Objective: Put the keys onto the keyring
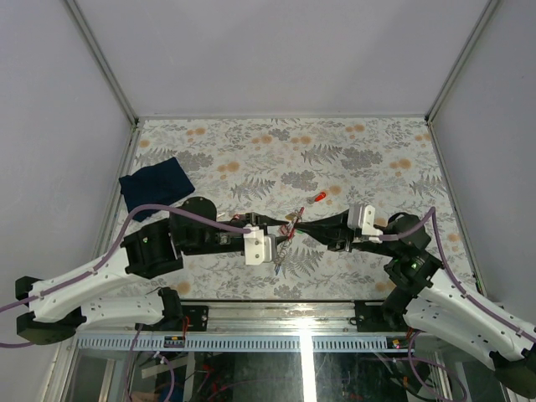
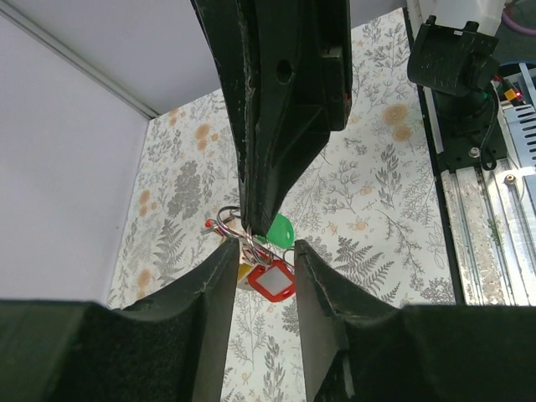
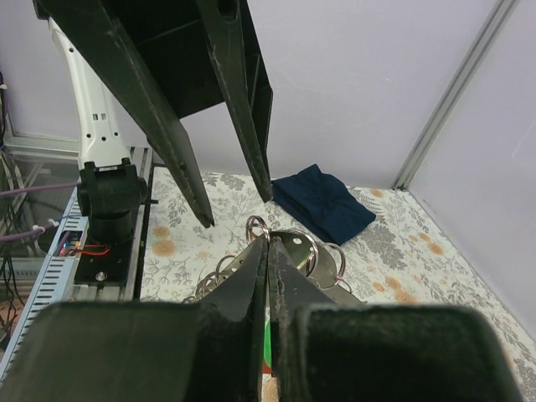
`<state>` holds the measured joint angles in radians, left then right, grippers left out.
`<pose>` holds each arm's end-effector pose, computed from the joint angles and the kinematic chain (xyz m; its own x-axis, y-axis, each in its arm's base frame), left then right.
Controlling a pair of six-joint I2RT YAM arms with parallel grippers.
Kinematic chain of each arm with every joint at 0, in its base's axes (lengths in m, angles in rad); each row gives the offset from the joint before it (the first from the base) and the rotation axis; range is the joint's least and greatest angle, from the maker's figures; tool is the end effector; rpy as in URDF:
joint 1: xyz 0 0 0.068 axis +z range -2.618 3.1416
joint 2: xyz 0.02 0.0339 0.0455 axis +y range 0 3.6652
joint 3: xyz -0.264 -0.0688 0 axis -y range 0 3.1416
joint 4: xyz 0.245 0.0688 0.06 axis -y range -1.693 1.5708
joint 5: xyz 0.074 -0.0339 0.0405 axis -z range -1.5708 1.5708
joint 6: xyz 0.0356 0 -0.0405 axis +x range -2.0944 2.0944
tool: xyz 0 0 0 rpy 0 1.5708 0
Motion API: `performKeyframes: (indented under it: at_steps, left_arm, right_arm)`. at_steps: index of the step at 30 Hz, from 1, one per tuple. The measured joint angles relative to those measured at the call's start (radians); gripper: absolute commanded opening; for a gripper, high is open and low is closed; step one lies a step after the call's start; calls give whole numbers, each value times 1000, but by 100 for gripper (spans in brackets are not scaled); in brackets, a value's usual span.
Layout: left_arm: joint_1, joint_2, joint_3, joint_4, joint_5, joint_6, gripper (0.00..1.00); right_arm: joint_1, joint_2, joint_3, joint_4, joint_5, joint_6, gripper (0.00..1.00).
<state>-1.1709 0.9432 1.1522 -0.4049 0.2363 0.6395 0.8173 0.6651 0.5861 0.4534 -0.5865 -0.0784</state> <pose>0.0697 -0.1863 0.4156 0.5270 0.2435 -0.8142 0.8355 0.0270 0.5488 0.0935 0.1285 0.3548 0.3246 0.2507 -0.9120 -0.9373 0.2145 -0.2747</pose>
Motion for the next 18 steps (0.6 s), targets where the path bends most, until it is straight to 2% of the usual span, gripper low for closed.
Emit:
performKeyframes:
  at_steps: [6, 11, 18]
  left_arm:
    - [0, 0, -22, 10, -14, -27, 33]
    - [0, 0, -27, 16, -35, -41, 23]
    - [2, 12, -27, 27, -36, -50, 22]
  right_arm:
    - [0, -10, 0, 0, 1, -1, 0]
    - [0, -11, 3, 0, 0, -1, 0]
    - [0, -22, 5, 2, 0, 0, 0]
